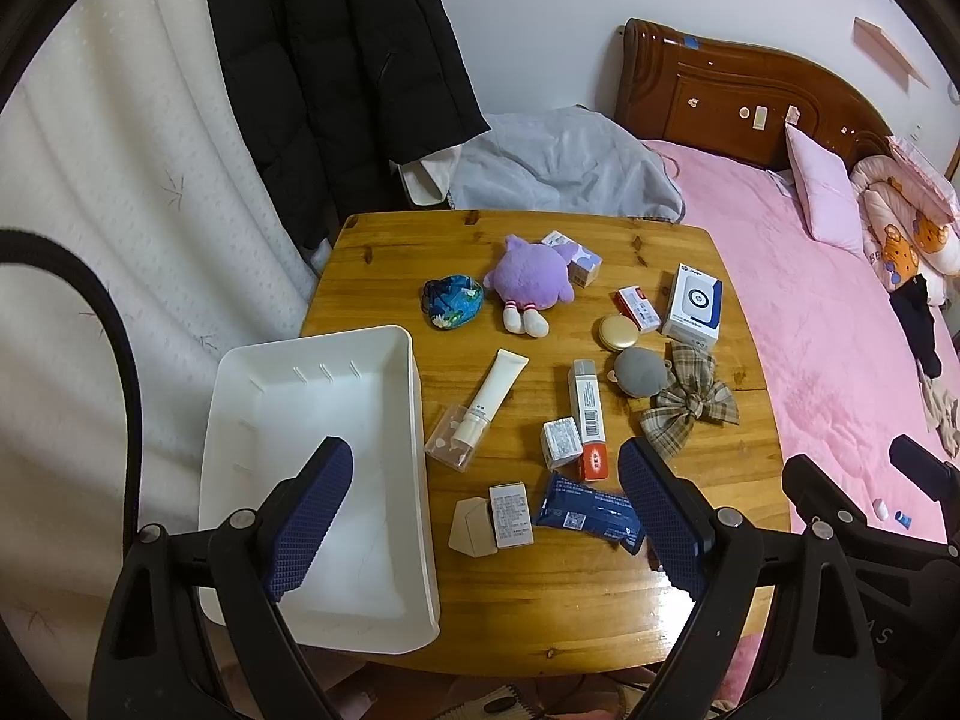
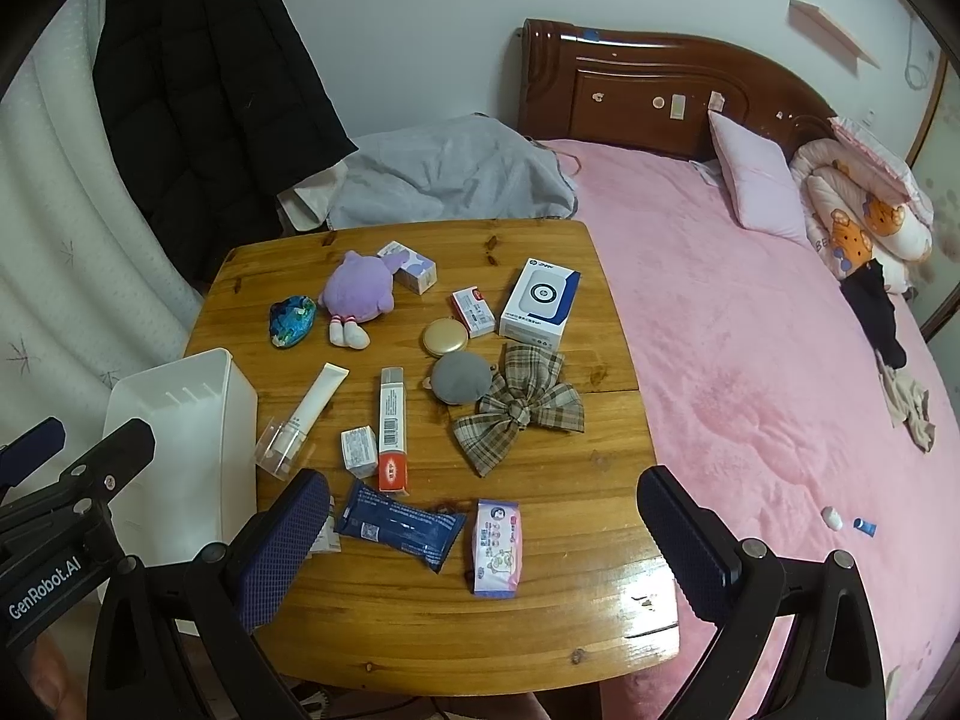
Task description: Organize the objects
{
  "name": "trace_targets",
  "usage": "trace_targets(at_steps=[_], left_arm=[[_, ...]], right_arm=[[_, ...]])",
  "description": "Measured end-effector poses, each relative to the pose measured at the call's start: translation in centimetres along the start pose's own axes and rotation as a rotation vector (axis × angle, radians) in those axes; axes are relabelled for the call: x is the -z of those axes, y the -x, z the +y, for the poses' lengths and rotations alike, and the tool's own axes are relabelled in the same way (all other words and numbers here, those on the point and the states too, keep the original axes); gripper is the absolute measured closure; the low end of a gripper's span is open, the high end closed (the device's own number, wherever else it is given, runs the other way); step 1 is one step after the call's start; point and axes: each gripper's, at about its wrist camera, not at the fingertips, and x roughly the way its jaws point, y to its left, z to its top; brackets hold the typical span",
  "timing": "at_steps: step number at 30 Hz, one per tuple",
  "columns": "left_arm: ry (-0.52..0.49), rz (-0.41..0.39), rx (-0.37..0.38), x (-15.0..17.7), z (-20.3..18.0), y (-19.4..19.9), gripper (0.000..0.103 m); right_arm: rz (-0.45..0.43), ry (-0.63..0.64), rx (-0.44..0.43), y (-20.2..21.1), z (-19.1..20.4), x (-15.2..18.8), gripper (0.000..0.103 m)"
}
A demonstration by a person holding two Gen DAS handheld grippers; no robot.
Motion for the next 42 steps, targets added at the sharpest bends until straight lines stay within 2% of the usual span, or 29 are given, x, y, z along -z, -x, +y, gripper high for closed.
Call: trace_targets(at_steps=[15,42], left_arm=[[-0.016,-0.003,-0.001,1.5,-0.7,1.0,0.011],[-0.065,0.014,0.013,0.7,-2.7,0.9,0.011]], right_arm=[[-0.008,-0.001,0.005,1.1,-0.7,1.0,0.0],[-0.003,-0.036,0.025,1.2,-2.8,1.5,0.0]])
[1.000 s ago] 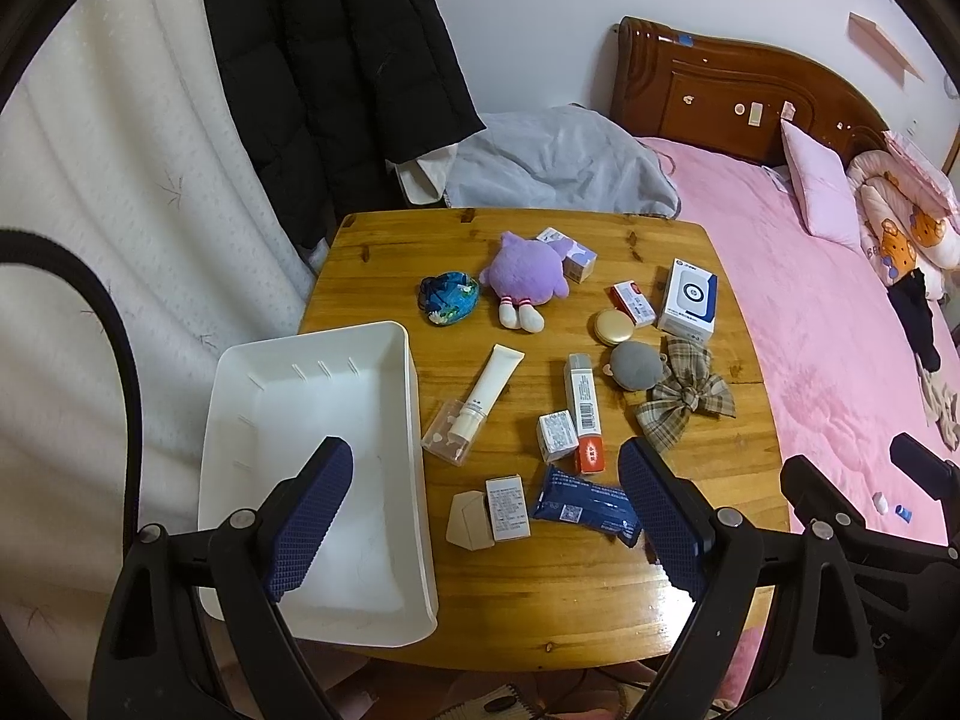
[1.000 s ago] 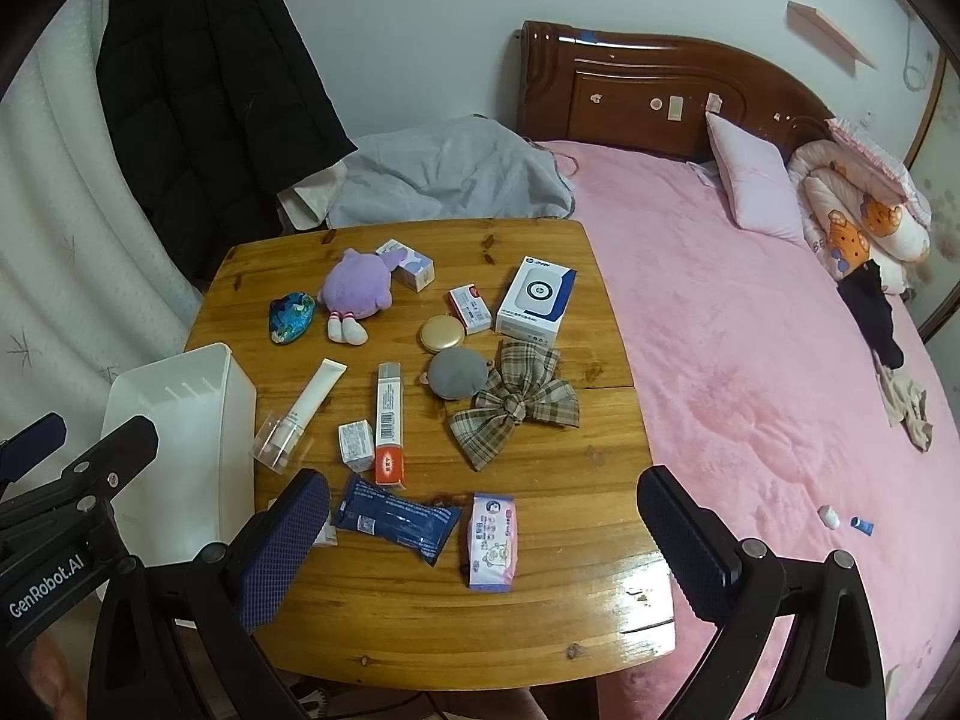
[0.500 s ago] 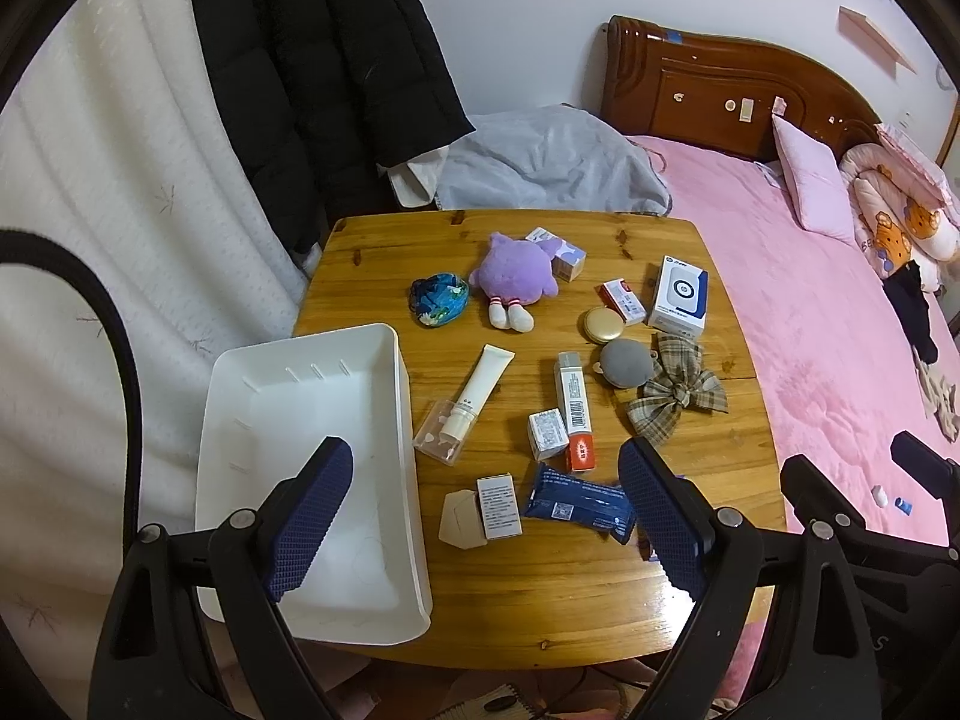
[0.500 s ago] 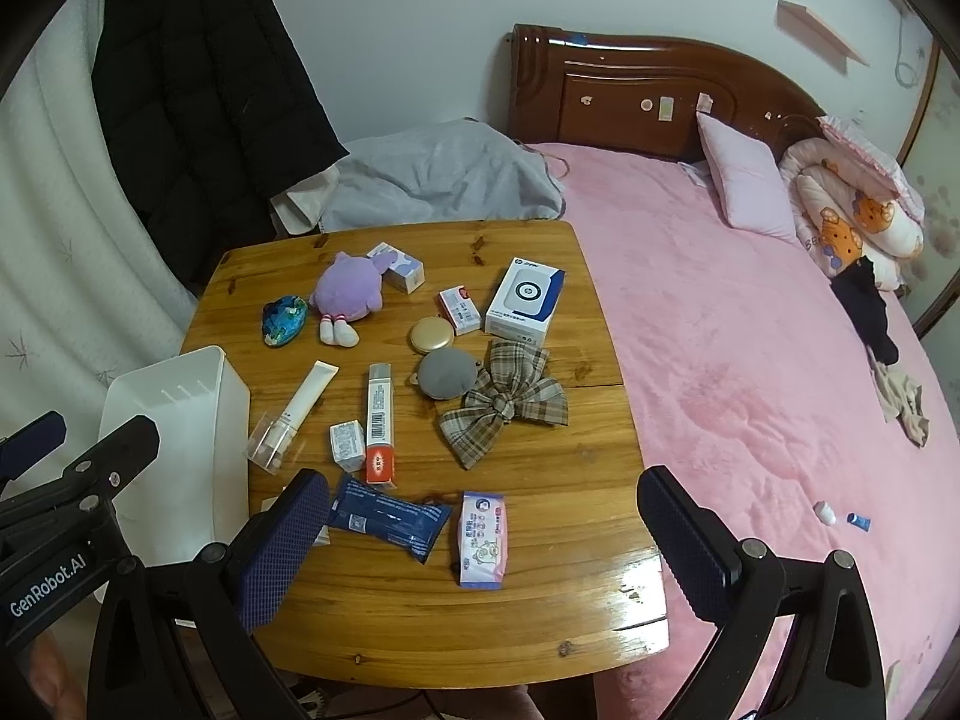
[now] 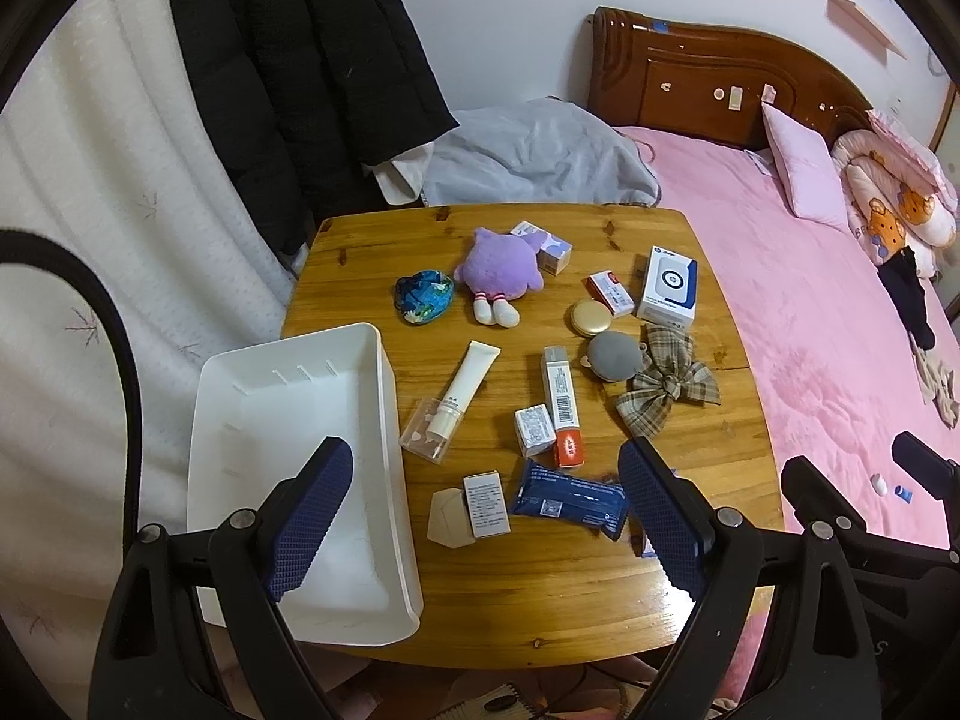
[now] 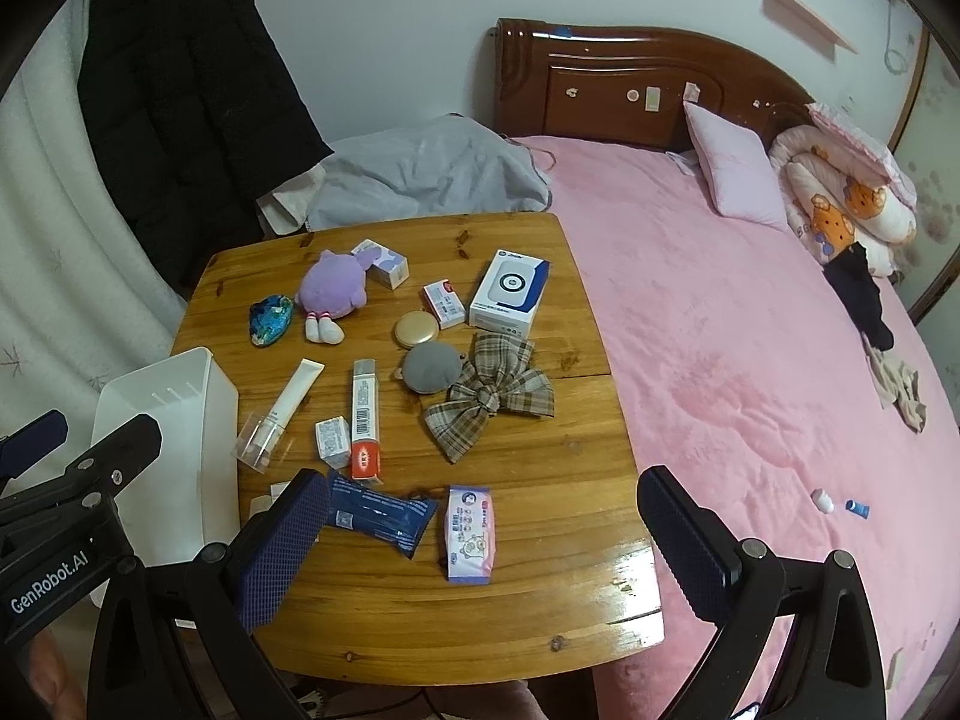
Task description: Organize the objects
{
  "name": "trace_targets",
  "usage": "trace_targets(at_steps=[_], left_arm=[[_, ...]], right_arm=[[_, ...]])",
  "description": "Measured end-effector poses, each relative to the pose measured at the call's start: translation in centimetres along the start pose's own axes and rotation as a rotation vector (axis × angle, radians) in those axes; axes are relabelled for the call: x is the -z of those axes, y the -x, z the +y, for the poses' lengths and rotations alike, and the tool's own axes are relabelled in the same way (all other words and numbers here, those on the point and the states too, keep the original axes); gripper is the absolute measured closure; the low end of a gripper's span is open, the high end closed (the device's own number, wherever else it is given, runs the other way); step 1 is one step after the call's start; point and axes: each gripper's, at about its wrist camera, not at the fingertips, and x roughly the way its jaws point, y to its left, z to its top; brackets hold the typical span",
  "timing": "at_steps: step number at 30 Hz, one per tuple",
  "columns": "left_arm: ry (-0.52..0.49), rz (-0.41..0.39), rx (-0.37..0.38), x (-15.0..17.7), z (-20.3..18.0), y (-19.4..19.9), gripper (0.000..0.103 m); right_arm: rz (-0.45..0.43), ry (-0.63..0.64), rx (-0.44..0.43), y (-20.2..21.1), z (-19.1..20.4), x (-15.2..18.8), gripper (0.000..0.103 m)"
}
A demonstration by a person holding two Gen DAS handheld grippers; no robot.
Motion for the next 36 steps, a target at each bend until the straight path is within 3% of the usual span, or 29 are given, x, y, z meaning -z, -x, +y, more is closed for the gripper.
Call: trace_targets(at_steps=[25,36], left_arm=[[-0.02,-0.002,0.0,0.0,-0.9,-0.3,0.011],[-0.015,-0.012,-0.01,-0.2,-1.4,-0.4,0.011]], right_arm=[[-0.002,-0.012,0.0,-0.2,-0.9,0.1,0.0],[-0.049,-0.019,0.004,0.4,-2.2,-0.7,0.0]])
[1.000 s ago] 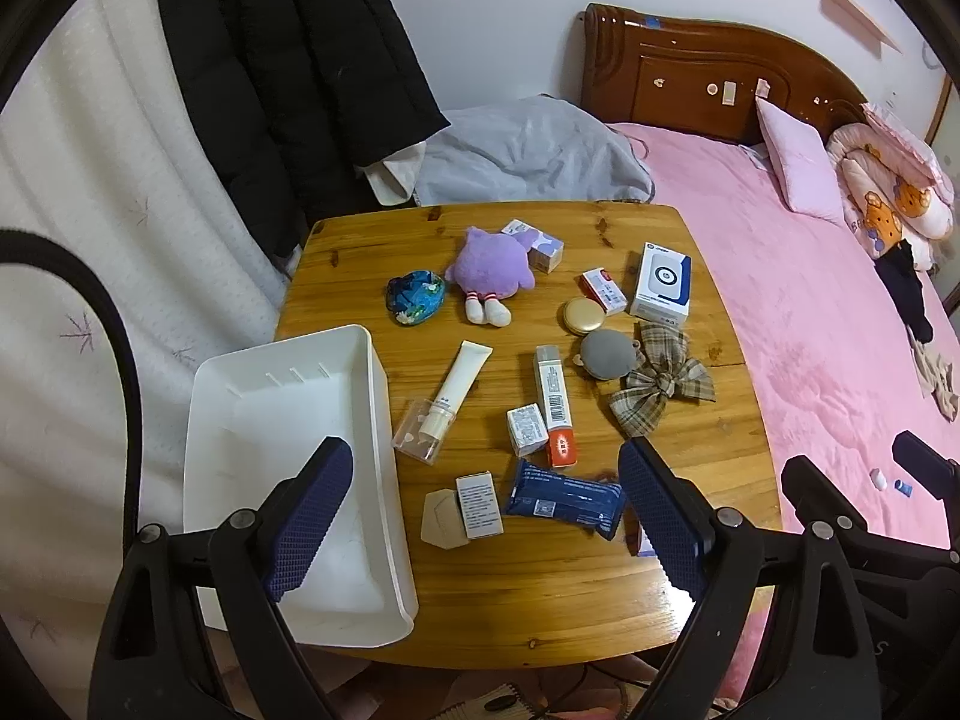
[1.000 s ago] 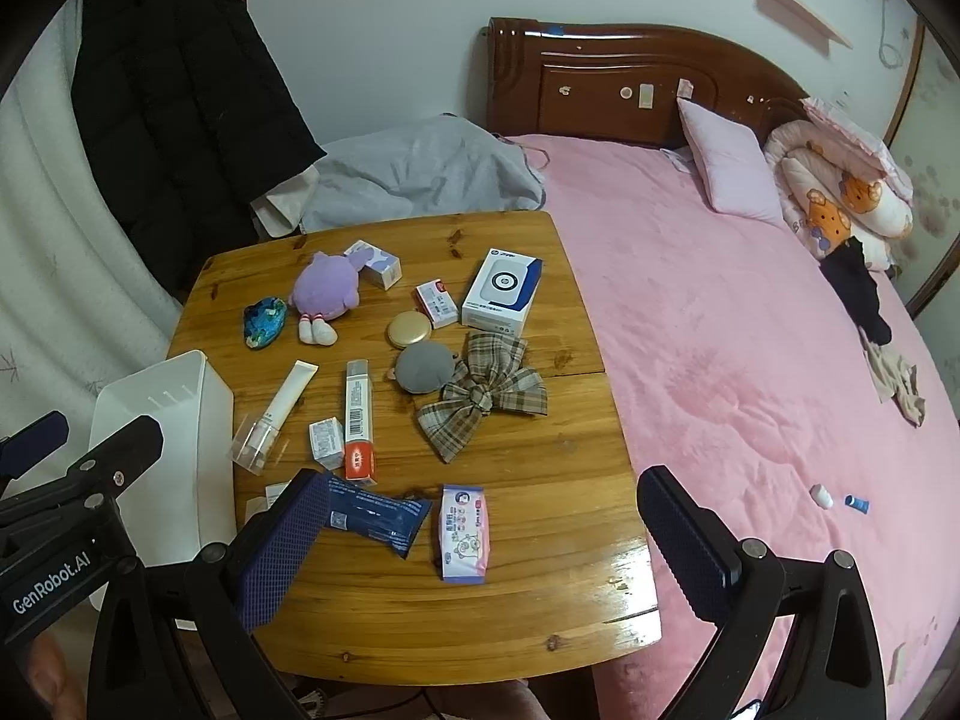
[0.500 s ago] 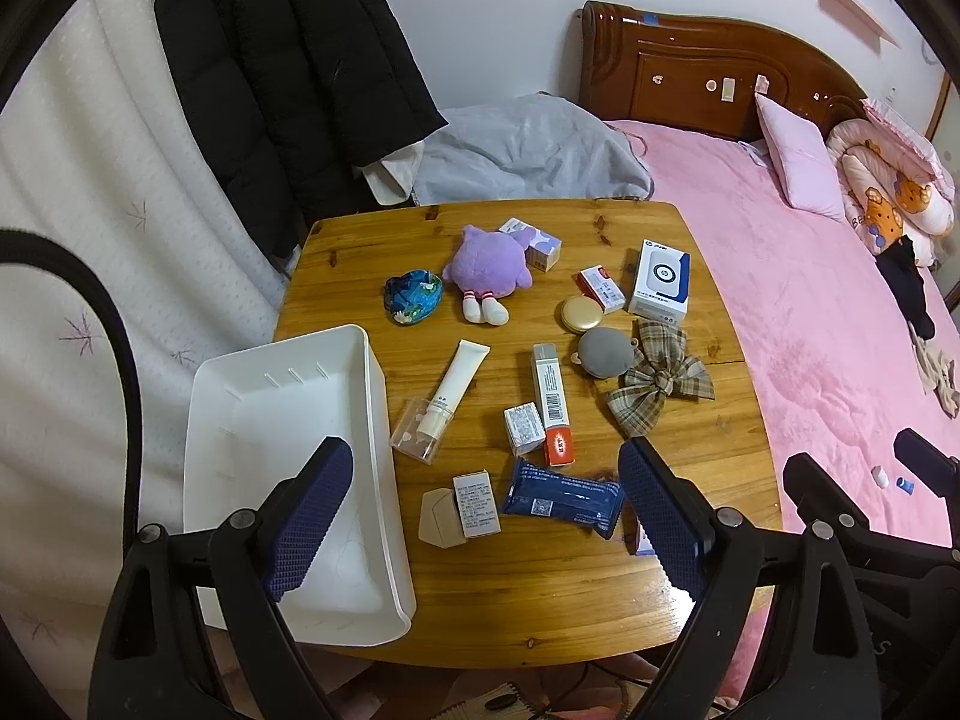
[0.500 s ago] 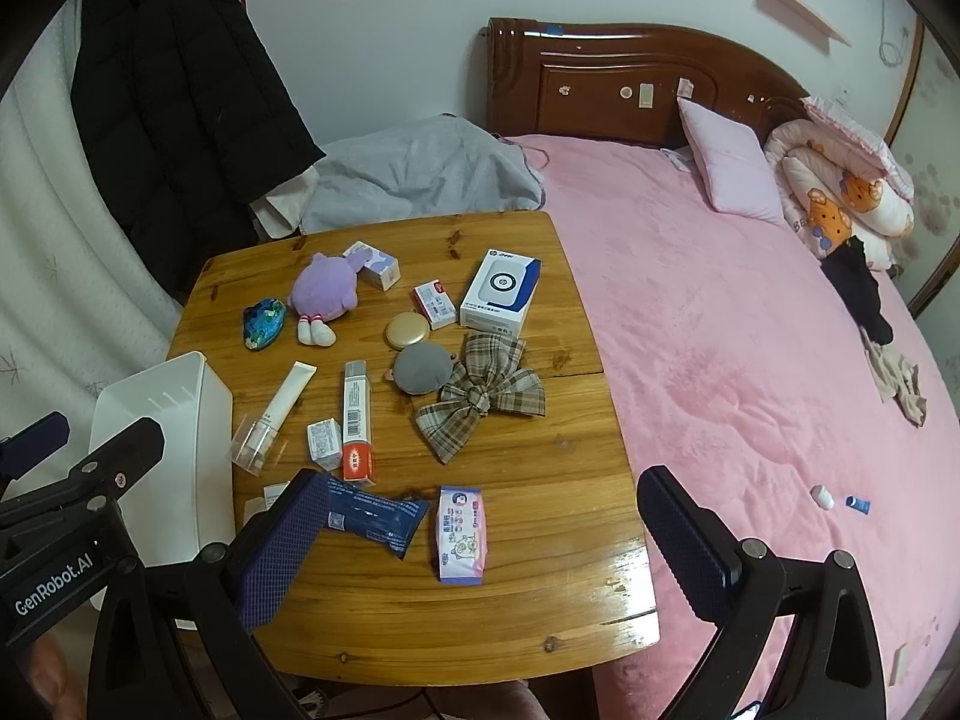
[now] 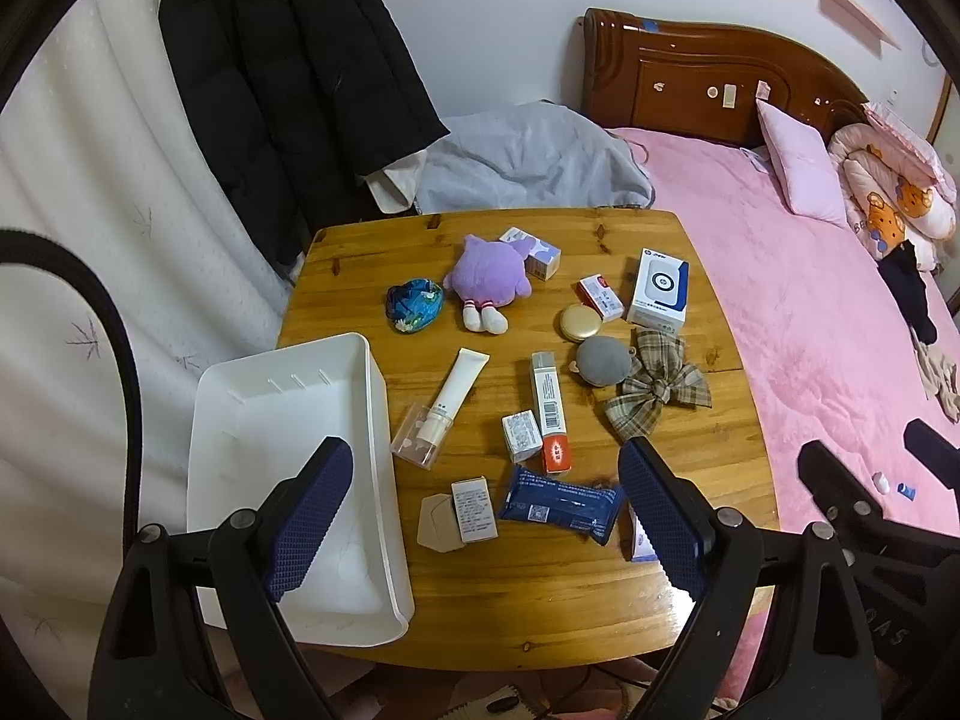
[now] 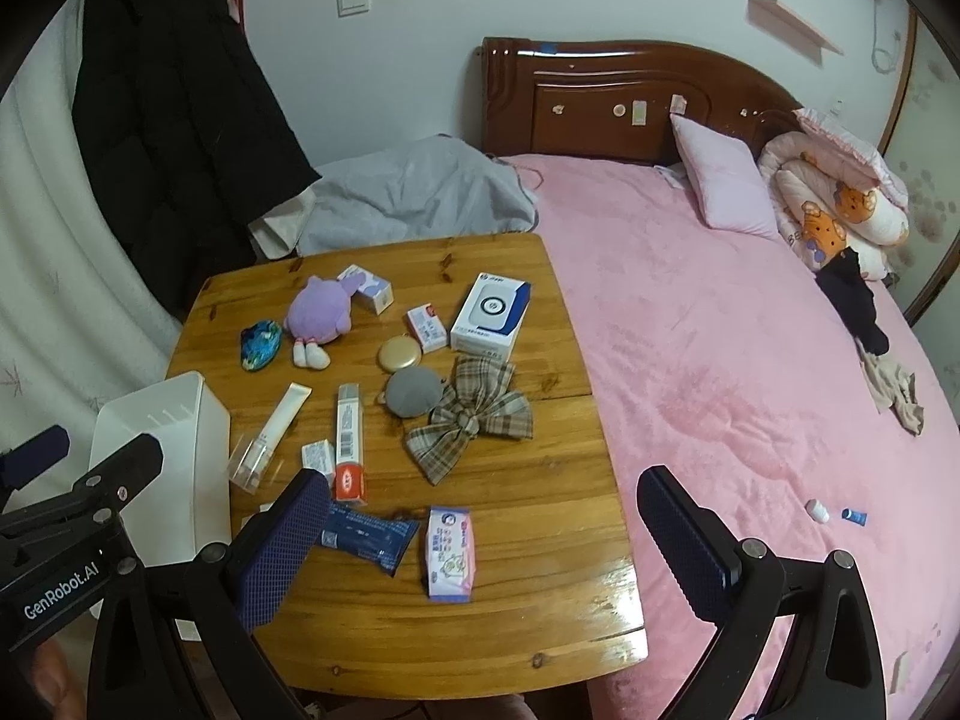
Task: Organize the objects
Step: 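Grasp the toothpaste box with the left gripper while the right gripper grasps the pink wipes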
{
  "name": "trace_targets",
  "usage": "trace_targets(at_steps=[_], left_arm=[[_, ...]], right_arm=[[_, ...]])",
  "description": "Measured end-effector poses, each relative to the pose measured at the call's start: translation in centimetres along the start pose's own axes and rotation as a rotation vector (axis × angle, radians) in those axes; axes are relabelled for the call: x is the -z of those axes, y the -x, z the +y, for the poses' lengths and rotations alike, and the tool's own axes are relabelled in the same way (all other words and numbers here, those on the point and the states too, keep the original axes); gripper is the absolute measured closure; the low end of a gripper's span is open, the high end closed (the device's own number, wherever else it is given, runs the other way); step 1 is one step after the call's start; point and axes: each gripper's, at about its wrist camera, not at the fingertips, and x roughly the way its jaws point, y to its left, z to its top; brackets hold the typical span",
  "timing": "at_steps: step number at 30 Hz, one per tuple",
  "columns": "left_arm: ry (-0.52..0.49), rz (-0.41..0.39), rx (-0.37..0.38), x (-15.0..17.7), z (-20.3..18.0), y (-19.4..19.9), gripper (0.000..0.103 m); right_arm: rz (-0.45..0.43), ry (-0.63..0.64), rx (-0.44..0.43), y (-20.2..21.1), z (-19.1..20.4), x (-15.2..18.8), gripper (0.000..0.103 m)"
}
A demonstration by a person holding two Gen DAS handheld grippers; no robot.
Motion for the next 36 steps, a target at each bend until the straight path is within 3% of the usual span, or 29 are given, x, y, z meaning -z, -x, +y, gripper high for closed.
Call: trace_targets(at_steps=[11,18,25,29,32,36], left_arm=[[0.001,0.017,-0.02,-1.1,-1.8,-1.0,0.011],[0.035,0.042,-0.071,-2.5,-2.2,-4.0,0.011],[0.095,0.133,-0.111,-3.3,-1.7,-9.9,0.011],[0.108,0.199,-0.098,-3.0,-2.1,-14.5,0.011],[0.09,0.236,-0.078,-2.8,-3.0,-17.9,0.011],[0.075,0.275,-0.069,-3.0,-4.0,-22.2,0.011]], right_arm=[[-0.015,0.022,-0.037,-1.3,-2.3,-1.0,0.0],[0.034,0.044,-0.067,-5.2,-3.7,-0.8,0.0],[0.148,0.101,-0.16,-11.5,-3.4,1.7,0.002],[0.21,0.171,-0.188,-15.2,-2.1,4.2,0.011],[0.311,0.222,-0.223,-18.3,-0.9,6.4,0.022],[0.387,0.248,-0.265,-20.9,-0.1,8.5,0.023]])
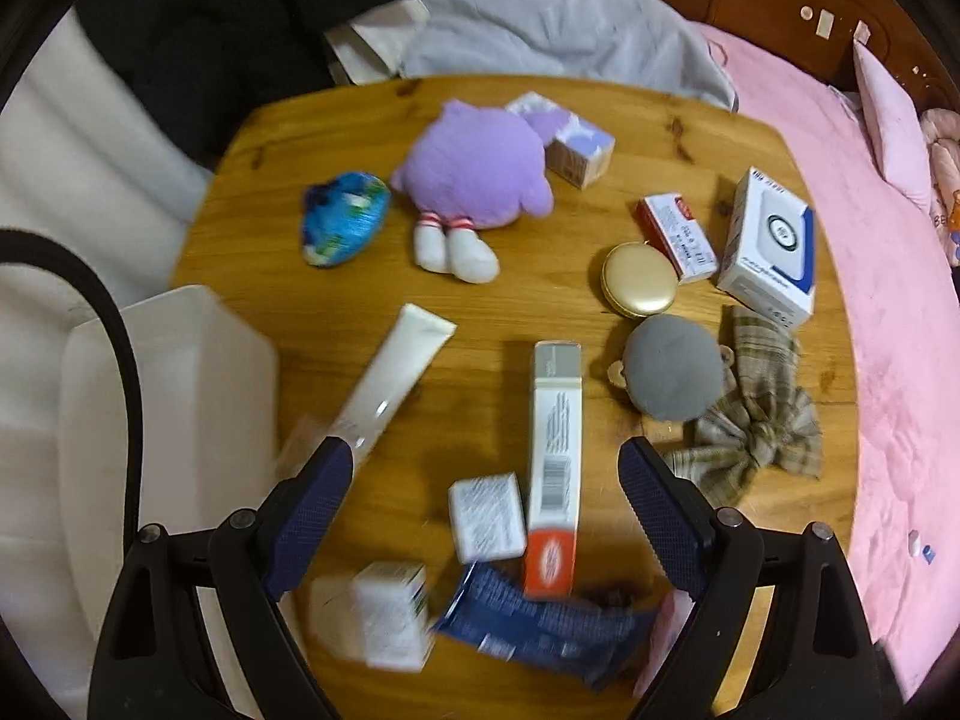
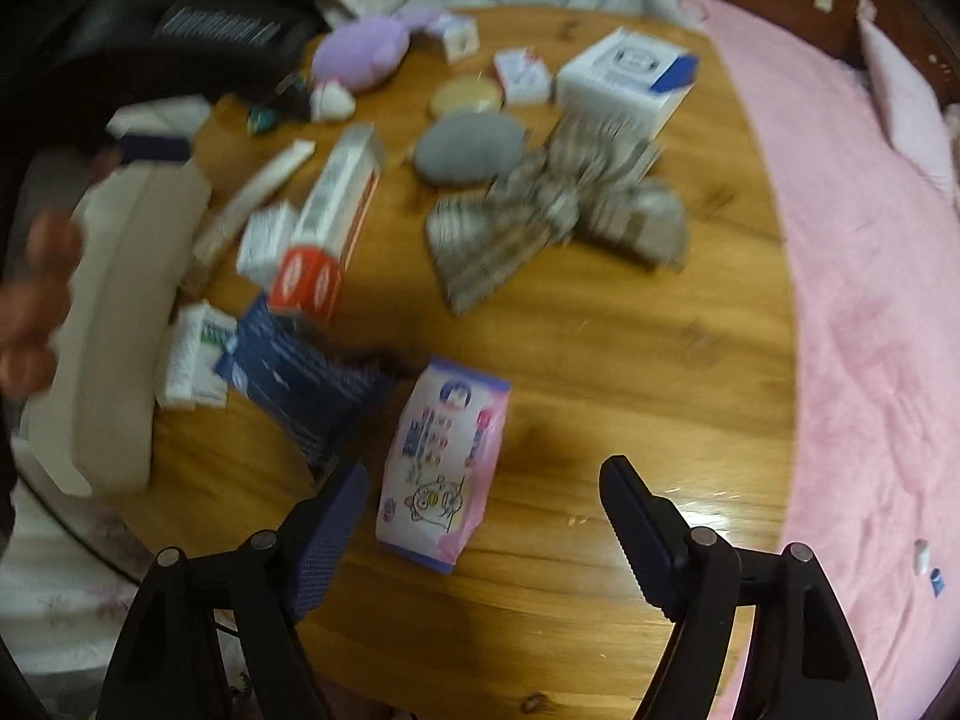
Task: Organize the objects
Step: 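Grasp the toothpaste box with the left gripper while the right gripper grasps the pink wipes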
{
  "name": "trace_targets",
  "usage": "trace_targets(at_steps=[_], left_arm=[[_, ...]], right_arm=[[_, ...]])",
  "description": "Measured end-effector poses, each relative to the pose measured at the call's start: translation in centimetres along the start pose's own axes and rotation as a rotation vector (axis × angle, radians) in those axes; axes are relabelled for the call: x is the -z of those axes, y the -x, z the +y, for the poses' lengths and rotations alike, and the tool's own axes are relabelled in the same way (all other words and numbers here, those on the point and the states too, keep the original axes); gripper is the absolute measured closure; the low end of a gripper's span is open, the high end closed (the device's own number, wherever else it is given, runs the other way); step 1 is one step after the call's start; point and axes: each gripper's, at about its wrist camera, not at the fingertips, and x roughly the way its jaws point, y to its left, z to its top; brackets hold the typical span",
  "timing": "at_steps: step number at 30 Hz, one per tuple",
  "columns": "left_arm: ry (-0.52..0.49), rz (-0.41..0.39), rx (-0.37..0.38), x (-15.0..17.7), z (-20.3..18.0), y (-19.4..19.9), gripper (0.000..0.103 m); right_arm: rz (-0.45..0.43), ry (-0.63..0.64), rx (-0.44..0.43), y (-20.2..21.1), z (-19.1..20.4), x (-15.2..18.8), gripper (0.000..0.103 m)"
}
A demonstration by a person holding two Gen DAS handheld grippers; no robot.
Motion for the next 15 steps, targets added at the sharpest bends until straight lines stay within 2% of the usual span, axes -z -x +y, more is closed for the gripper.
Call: trace_targets(at_steps=[7,13,15], left_arm=[[-0.033,0.067,-0.011,-1.1,-1.8,-5.2,0.011],[-0.061,0.098,-0.051,-0.6,-2.7,-7.3,0.012],[-0.075,0.114,-0.055,-0.4,-2.9,-7.8,0.02]], right_arm=[[0.05,0.078,-0.026,-3.1,1.4,1.2,0.024],[0.049,0.143,-0.011,-4.0,2.5,1.5,0.028],[0.042,0.165,0.0,-4.0,2.9,1.5,0.035]])
